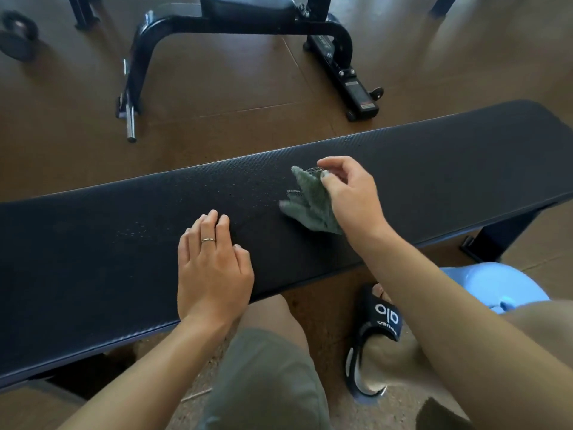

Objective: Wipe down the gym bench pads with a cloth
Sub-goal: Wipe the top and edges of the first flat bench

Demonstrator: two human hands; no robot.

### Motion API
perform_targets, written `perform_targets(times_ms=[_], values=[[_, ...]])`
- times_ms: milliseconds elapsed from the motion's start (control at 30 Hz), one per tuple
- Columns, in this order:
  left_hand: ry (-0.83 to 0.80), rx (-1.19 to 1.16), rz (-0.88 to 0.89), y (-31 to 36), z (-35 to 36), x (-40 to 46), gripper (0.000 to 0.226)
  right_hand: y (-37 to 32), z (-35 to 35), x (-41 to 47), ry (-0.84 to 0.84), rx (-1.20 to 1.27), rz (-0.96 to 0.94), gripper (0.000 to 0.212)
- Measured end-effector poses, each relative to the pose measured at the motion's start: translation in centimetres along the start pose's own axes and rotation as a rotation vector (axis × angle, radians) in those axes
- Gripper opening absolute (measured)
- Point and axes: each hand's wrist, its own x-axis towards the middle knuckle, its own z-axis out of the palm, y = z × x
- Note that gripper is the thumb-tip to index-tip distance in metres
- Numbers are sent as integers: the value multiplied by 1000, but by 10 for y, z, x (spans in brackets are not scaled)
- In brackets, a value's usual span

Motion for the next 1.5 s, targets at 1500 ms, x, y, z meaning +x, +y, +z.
perform_targets(times_ms=[1500], values=[[5,-2,2,2,-1,-3,55,97,-68,44,-38,-1061,-405,50]])
